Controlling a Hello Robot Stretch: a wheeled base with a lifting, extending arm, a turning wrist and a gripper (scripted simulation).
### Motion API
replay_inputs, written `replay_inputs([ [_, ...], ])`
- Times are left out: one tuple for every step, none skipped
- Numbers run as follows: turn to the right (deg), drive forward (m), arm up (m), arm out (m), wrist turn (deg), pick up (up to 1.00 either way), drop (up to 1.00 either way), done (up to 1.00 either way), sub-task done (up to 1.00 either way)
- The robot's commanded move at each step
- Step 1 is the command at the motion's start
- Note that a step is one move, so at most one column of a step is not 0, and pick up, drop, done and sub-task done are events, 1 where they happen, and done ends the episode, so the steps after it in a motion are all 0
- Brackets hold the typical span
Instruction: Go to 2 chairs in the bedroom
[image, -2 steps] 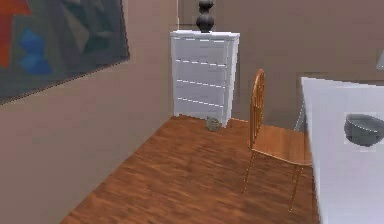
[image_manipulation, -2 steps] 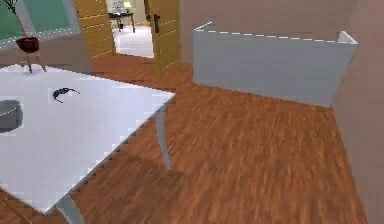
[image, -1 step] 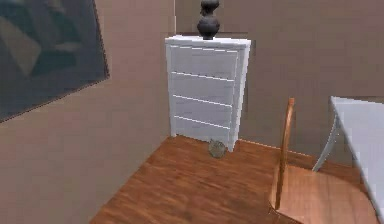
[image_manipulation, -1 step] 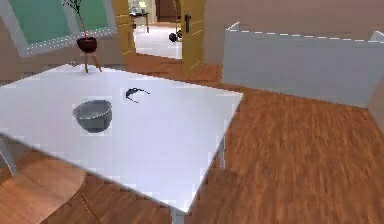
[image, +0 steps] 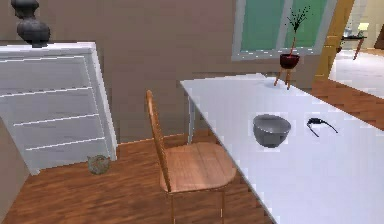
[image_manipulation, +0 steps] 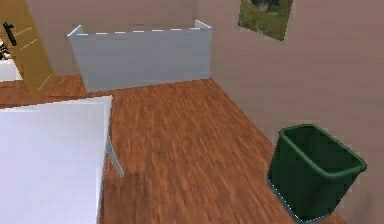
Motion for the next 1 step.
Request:
replay_inputs([
  [0.0, 0.0, 0.0, 0.0, 0.0, 0.0, 0.0, 0.0, 1.0],
])
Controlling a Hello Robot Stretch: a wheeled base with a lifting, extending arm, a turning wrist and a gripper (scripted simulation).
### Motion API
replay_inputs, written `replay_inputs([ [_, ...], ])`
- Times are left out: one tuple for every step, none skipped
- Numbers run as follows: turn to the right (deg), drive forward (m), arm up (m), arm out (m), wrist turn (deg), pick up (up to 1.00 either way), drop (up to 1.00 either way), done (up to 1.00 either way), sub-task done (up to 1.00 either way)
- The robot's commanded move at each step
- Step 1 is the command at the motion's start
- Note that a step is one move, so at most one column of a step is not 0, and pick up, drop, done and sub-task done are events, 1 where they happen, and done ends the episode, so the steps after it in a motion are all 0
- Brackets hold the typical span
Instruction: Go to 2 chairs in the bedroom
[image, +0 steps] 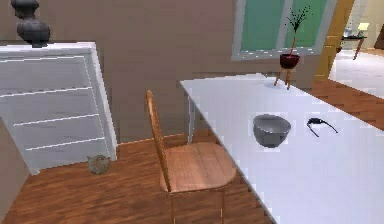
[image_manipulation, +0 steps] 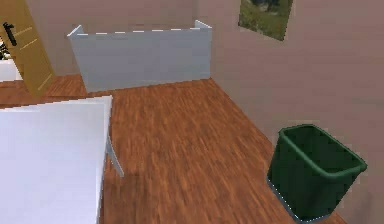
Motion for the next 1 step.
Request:
replay_inputs([
  [45.0, 0.0, 0.0, 0.0, 0.0, 0.0, 0.0, 0.0, 0.0],
])
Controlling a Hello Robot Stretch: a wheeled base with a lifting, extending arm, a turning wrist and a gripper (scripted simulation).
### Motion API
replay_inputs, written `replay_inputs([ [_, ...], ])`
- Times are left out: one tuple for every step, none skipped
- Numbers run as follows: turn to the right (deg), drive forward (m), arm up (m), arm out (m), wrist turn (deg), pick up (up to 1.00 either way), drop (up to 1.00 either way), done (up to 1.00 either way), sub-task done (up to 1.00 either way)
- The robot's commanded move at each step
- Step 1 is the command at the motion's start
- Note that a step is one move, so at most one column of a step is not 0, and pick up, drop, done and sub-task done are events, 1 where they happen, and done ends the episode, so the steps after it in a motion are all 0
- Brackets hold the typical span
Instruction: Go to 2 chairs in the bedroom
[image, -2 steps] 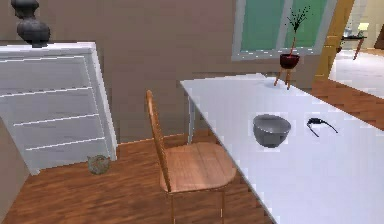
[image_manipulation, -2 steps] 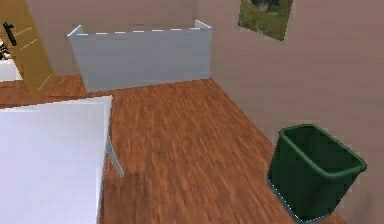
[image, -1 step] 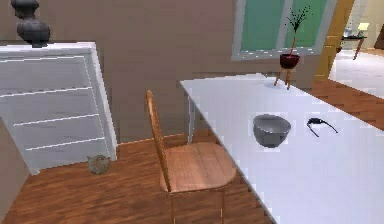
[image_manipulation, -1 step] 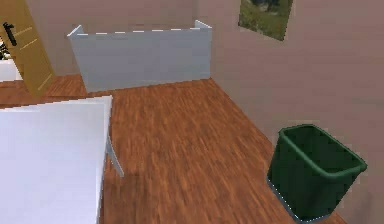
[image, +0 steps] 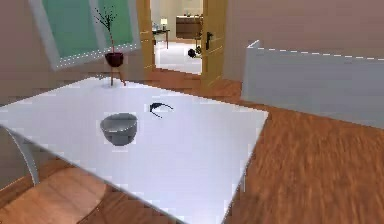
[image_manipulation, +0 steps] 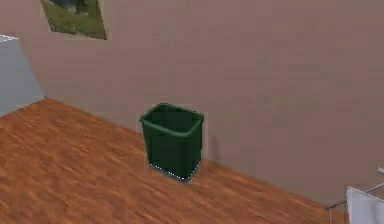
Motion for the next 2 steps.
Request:
replay_inputs([
  [45.0, 0.0, 0.0, 0.0, 0.0, 0.0, 0.0, 0.0, 0.0],
  [45.0, 0.0, 0.0, 0.0, 0.0, 0.0, 0.0, 0.0, 0.0],
])
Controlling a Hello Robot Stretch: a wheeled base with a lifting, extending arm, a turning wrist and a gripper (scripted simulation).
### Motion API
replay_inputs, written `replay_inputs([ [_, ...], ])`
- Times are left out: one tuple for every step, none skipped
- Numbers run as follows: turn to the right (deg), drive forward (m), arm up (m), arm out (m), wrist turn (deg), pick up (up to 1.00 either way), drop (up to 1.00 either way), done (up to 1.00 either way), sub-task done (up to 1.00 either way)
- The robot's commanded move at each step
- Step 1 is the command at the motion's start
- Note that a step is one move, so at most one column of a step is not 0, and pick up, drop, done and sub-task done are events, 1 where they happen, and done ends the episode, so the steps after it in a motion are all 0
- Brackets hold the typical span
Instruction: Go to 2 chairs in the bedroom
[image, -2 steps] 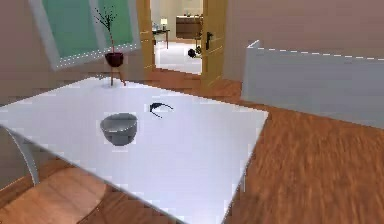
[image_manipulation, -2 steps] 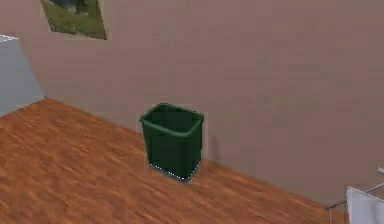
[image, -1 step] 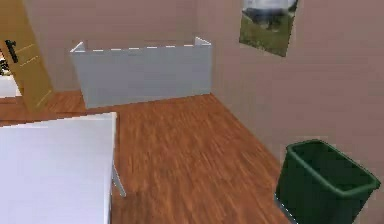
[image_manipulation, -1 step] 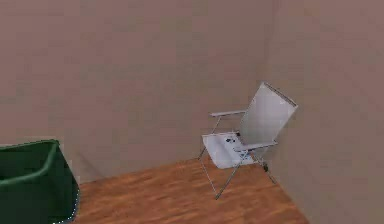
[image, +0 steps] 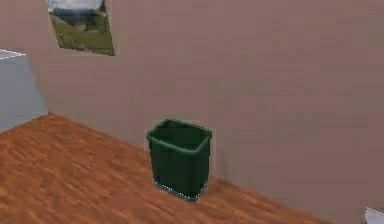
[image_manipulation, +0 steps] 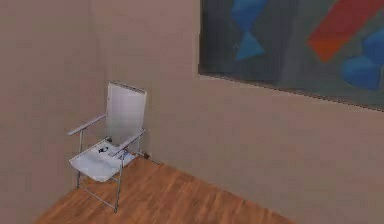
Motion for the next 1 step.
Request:
replay_inputs([
  [27.0, 0.0, 0.0, 0.0, 0.0, 0.0, 0.0, 0.0, 0.0],
])
